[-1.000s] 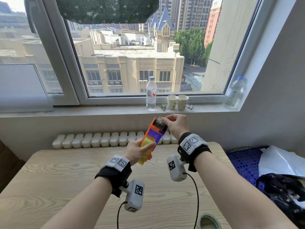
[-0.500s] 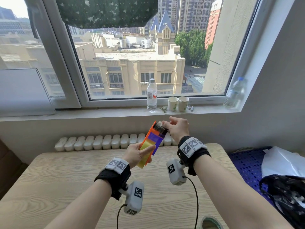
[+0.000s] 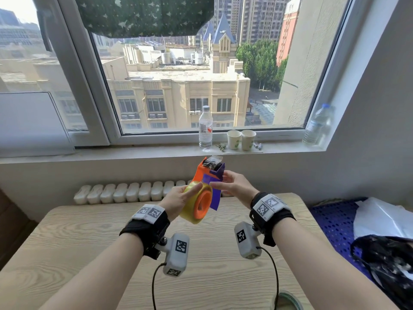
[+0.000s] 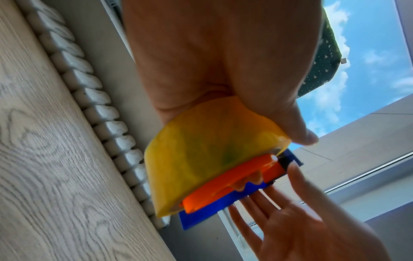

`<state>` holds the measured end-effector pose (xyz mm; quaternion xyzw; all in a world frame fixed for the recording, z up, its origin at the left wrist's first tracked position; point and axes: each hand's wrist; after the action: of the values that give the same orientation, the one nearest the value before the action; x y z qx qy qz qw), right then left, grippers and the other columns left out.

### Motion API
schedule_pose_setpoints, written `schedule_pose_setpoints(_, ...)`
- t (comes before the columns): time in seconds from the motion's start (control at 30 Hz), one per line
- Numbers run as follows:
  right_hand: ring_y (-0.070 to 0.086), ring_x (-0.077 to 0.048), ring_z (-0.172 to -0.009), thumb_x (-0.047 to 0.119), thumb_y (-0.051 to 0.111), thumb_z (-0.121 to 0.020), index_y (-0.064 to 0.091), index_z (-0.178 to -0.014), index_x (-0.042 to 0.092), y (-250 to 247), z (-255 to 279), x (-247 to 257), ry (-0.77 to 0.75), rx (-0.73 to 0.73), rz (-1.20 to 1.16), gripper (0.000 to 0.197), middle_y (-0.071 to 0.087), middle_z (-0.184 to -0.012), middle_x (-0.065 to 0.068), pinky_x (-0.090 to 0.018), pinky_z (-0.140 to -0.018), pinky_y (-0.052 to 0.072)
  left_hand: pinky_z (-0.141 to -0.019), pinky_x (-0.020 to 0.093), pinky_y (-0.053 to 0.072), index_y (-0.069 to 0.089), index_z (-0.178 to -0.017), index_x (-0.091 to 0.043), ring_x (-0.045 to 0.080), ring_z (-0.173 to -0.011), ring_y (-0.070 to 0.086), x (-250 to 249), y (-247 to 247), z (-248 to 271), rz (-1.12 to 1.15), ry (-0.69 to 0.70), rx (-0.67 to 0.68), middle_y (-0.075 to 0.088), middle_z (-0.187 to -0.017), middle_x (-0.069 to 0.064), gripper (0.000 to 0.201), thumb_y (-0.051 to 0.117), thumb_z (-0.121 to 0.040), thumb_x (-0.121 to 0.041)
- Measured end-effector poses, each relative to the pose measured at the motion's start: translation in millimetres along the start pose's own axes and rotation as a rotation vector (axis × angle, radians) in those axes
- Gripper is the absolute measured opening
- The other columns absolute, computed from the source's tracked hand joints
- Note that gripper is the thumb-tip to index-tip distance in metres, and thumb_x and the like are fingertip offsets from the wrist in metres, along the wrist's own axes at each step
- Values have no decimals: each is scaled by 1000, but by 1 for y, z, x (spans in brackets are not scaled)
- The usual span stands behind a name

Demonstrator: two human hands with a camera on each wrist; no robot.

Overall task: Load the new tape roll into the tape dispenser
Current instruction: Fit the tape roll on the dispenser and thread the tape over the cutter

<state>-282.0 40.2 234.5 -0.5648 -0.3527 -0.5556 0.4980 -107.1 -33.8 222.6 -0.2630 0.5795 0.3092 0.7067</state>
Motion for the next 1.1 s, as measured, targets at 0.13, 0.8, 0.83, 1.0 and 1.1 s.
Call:
schedule_pose_setpoints(0.13,64,-28,-105,-2,75,-70,60,-116,9,4,2,-3,9,98,-16,50,66,-116,-19,-40,-95,51,-56,21,54,63,-85,-5,9,-52,64,-6,-4,1,34,-3,63,69,-69,6,58,62,-60,-57)
schedule_pose_setpoints(0.8,62,-17,-64,2,62,-79,63,-84,6,17,2,0,78,-57,160,6,62,-72,-5,-29,-59,55,-72,33,51,60,-96,-2,23,-73,59,-26,-15,-5,-58,-60,105,63,-83,14,77,60,-63,-71)
schedule_pose_setpoints(0.83,60,-17,-60,3,61,-79,62,-82,5,17,0,0,75,-94,197,4,60,-69,-5,-29,-57,54,-79,35,49,58,-100,-4,23,-83,58,-27,-15,-7,-158,-24,58,61,-93,14,82,61,-59,-75)
schedule_pose_setpoints(1.0,67,-31,-61,15,63,-71,62,-66,11,20,-5,5,78,-245,277,6,64,-65,-11,-47,-63,61,-96,36,41,59,-111,-15,22,-106,46,-33,-8,-11,-633,233,-308,50,-105,7,35,54,-88,-41)
schedule_pose_setpoints(1.1,70,-28,-63,26,62,-70,64,-69,13,21,-4,9,69,-276,402,13,69,-66,-6,-40,-65,61,-81,28,45,63,-103,-10,19,-90,55,-36,-1,-9,-574,320,-268,60,-96,7,23,57,-89,-28)
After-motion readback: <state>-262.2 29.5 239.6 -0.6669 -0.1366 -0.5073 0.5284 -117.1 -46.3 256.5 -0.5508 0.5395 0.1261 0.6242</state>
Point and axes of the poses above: each hand's wrist, its own z-axis away from the middle knuckle, its own y-axis out of the palm, x = y × z
